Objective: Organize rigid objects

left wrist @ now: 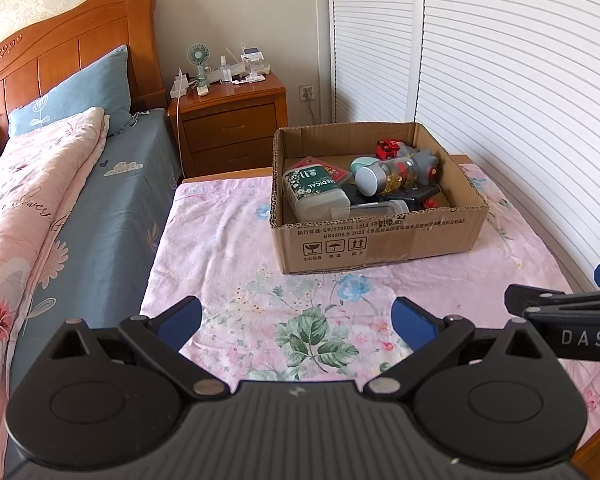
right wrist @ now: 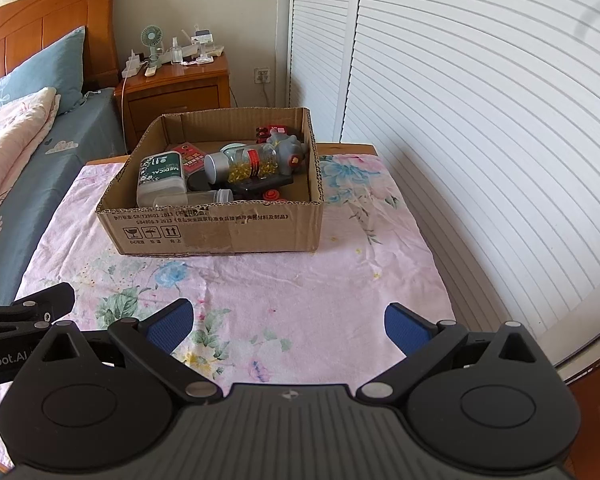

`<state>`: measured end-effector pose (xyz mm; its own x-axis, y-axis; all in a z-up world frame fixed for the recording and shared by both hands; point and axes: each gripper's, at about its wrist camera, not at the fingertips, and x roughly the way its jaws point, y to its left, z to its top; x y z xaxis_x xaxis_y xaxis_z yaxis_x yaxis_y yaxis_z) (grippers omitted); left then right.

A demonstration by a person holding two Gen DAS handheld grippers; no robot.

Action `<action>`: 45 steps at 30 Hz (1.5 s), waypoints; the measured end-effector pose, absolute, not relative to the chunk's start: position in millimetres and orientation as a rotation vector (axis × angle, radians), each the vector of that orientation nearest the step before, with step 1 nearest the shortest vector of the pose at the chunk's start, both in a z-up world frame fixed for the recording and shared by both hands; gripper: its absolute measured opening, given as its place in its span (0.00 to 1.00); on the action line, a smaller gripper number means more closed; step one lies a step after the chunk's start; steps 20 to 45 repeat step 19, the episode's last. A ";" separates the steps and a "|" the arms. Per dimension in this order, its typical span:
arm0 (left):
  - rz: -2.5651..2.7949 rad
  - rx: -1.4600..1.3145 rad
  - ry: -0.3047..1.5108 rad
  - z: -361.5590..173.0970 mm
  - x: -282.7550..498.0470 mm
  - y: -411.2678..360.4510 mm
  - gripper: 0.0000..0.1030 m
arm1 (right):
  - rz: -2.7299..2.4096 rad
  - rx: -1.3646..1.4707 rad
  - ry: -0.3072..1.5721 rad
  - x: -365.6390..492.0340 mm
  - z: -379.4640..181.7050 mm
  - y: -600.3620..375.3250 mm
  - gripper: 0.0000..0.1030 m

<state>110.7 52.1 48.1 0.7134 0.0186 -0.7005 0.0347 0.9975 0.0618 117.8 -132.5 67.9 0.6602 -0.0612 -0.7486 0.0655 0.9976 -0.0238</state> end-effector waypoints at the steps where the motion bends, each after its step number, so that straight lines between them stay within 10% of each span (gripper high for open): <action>1: -0.010 0.073 0.776 48.2 110.6 52.2 0.98 | -0.071 0.005 0.847 118.0 68.1 -132.5 1.00; 45: -0.016 0.074 0.776 48.2 109.1 50.5 0.98 | -0.070 0.002 0.841 116.9 69.4 -131.2 1.00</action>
